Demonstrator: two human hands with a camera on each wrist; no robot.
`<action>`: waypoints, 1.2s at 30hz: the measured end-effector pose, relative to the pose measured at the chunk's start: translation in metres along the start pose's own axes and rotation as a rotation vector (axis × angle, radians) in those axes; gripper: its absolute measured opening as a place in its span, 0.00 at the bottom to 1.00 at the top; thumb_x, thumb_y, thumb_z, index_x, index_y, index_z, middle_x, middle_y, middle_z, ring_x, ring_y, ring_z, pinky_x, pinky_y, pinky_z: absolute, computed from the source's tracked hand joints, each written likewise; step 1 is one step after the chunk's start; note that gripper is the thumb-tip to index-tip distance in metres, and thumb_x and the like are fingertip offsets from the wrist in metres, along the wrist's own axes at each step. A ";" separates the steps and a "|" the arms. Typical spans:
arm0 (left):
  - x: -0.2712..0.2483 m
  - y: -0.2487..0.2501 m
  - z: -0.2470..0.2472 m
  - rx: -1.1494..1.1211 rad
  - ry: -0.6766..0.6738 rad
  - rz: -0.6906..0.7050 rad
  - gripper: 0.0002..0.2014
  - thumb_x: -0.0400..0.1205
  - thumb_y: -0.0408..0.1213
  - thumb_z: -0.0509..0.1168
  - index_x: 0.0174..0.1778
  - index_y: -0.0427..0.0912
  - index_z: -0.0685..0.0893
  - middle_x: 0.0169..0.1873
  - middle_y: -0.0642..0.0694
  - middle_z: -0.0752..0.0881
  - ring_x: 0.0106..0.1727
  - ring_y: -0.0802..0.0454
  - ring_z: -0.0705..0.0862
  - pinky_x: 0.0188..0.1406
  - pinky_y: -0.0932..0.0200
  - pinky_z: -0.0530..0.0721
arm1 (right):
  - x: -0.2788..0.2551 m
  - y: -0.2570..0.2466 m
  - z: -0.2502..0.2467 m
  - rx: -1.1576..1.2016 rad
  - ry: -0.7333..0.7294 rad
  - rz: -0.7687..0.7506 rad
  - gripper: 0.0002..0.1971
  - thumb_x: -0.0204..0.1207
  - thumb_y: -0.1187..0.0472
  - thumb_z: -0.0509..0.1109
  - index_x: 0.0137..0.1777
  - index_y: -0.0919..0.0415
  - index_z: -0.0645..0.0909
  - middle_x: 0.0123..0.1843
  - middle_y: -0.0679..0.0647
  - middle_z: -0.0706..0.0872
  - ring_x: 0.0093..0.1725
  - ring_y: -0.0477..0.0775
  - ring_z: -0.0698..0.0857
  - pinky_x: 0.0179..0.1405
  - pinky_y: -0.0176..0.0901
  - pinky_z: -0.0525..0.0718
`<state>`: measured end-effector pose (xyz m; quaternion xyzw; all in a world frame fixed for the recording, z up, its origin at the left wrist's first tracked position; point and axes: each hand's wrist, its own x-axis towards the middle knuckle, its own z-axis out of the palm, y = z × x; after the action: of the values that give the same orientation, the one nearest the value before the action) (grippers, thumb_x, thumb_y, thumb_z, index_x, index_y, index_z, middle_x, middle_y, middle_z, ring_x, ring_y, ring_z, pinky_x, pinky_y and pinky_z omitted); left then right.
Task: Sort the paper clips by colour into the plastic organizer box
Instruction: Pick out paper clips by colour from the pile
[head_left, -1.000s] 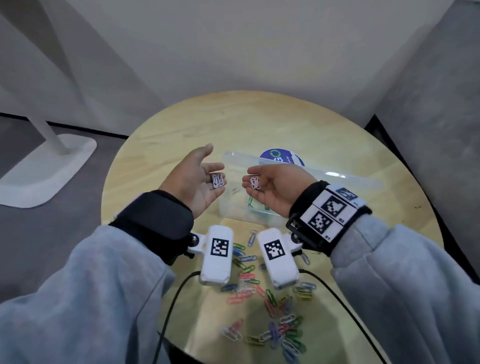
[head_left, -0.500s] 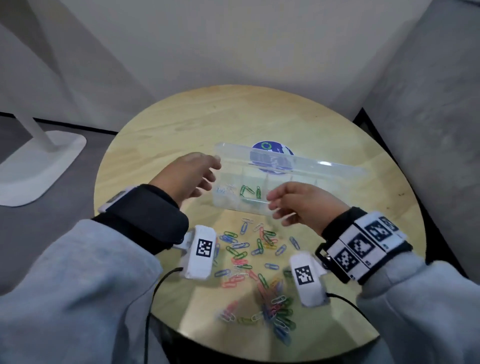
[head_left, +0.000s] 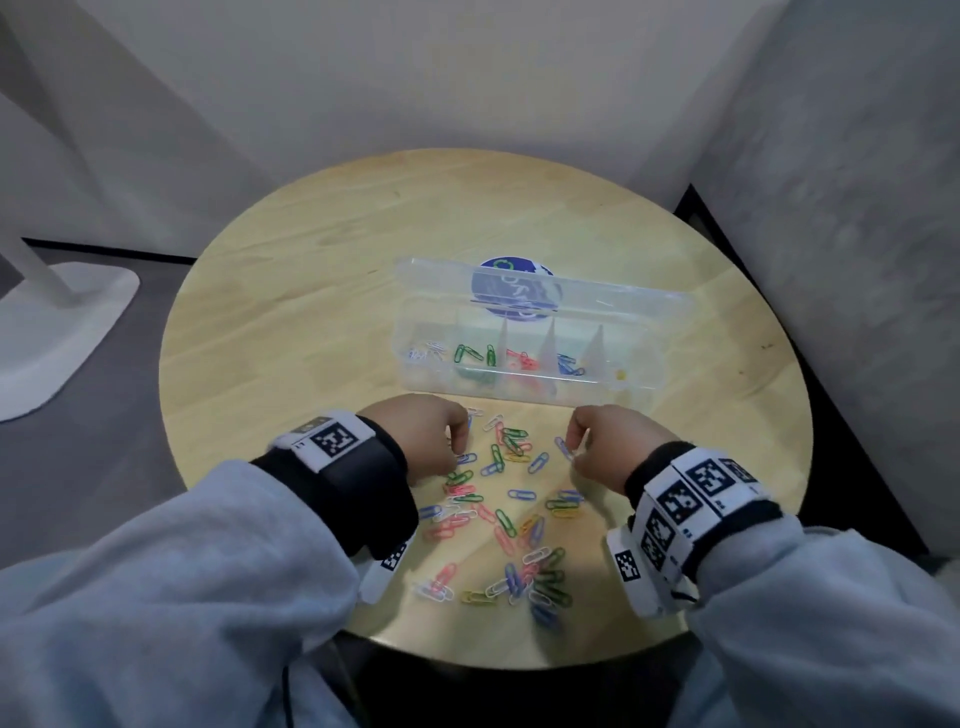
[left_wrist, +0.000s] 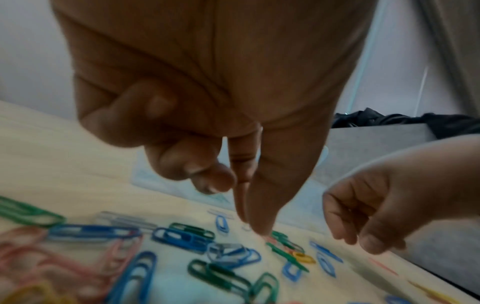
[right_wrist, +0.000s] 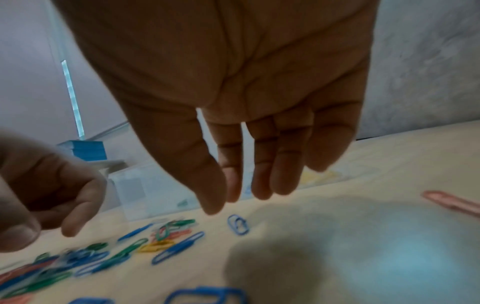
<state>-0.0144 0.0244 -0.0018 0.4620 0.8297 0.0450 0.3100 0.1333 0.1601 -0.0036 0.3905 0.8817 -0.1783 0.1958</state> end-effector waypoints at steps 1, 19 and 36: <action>0.001 0.002 0.002 0.036 -0.002 0.010 0.06 0.73 0.36 0.67 0.39 0.52 0.78 0.28 0.56 0.75 0.37 0.51 0.78 0.31 0.62 0.71 | 0.000 -0.003 0.002 0.006 -0.004 -0.032 0.07 0.71 0.63 0.67 0.44 0.49 0.75 0.48 0.49 0.76 0.46 0.53 0.78 0.49 0.42 0.79; 0.015 0.001 0.014 0.143 0.047 0.000 0.09 0.75 0.41 0.67 0.46 0.54 0.73 0.30 0.54 0.73 0.41 0.48 0.75 0.31 0.59 0.66 | 0.017 -0.034 0.013 0.038 0.025 -0.176 0.12 0.72 0.57 0.70 0.54 0.52 0.76 0.55 0.52 0.76 0.51 0.55 0.79 0.50 0.44 0.78; 0.013 0.003 0.014 0.187 0.014 0.085 0.05 0.73 0.41 0.69 0.39 0.54 0.79 0.41 0.54 0.77 0.44 0.51 0.77 0.38 0.59 0.70 | 0.027 -0.025 0.011 0.337 0.008 -0.134 0.12 0.70 0.59 0.75 0.31 0.53 0.75 0.29 0.46 0.79 0.33 0.49 0.78 0.35 0.36 0.77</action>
<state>-0.0096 0.0330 -0.0177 0.5234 0.8121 -0.0159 0.2575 0.0999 0.1552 -0.0221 0.3588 0.8642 -0.3346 0.1118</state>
